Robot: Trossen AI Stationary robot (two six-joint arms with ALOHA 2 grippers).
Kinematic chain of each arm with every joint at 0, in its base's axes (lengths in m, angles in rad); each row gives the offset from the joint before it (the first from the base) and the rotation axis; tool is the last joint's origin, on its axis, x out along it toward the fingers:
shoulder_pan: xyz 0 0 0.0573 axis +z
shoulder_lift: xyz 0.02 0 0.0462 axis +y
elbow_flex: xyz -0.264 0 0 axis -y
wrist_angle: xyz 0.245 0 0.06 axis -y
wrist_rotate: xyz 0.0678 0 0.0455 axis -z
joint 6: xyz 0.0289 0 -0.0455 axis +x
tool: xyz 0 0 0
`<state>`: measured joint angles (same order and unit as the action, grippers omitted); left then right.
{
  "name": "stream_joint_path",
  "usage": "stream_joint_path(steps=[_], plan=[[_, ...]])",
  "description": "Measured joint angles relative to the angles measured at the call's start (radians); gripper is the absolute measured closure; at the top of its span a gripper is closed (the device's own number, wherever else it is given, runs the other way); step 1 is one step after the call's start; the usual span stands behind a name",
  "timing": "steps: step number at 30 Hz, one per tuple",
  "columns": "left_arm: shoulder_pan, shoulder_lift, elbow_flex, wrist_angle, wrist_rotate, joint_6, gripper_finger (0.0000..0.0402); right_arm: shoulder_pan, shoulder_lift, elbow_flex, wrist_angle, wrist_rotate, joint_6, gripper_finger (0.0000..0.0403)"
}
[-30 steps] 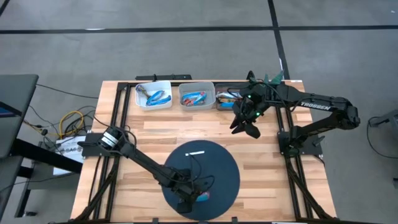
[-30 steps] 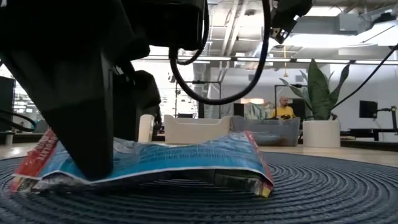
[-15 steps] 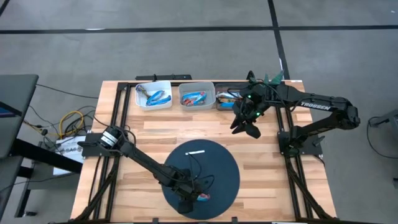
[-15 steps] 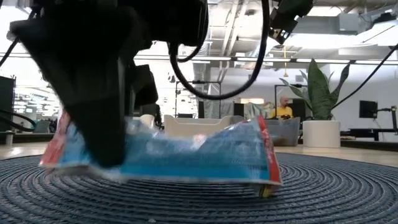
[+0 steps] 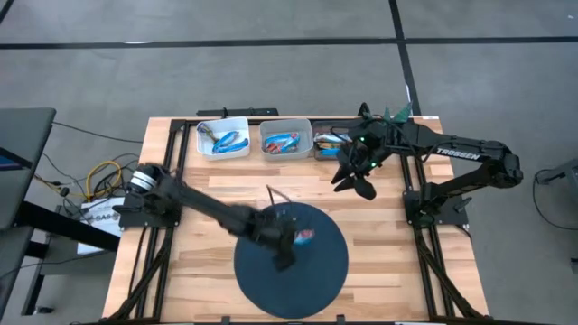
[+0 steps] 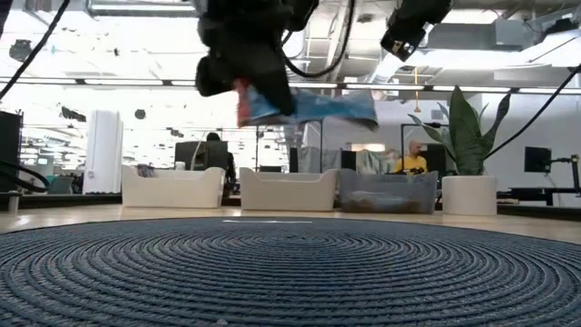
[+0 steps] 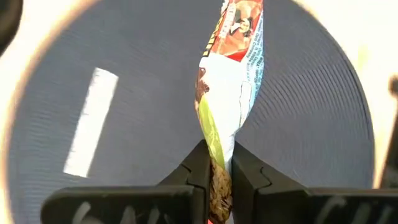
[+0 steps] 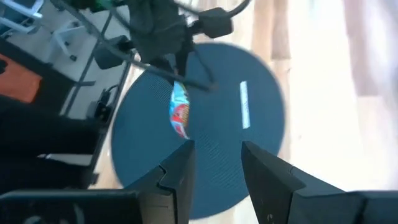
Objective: Pick and place Granola Bars by type
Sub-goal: Put the red granola bar into the gray bin
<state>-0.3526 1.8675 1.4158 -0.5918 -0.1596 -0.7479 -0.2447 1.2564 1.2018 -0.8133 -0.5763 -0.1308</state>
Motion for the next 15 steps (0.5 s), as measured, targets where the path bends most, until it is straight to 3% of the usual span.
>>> stream_joint_path(steps=[5, 15], plan=[[0.129, -0.061, 0.002, -0.062, -0.043, 0.000, 0.0379, 0.000, 0.000, 0.000, 0.076, 0.106, 0.006, 0.0280], [0.430, -0.109, 0.002, -0.104, -0.069, 0.101, 0.0379, 0.000, 0.000, 0.000, 0.183, 0.437, 0.056, 0.0280]])
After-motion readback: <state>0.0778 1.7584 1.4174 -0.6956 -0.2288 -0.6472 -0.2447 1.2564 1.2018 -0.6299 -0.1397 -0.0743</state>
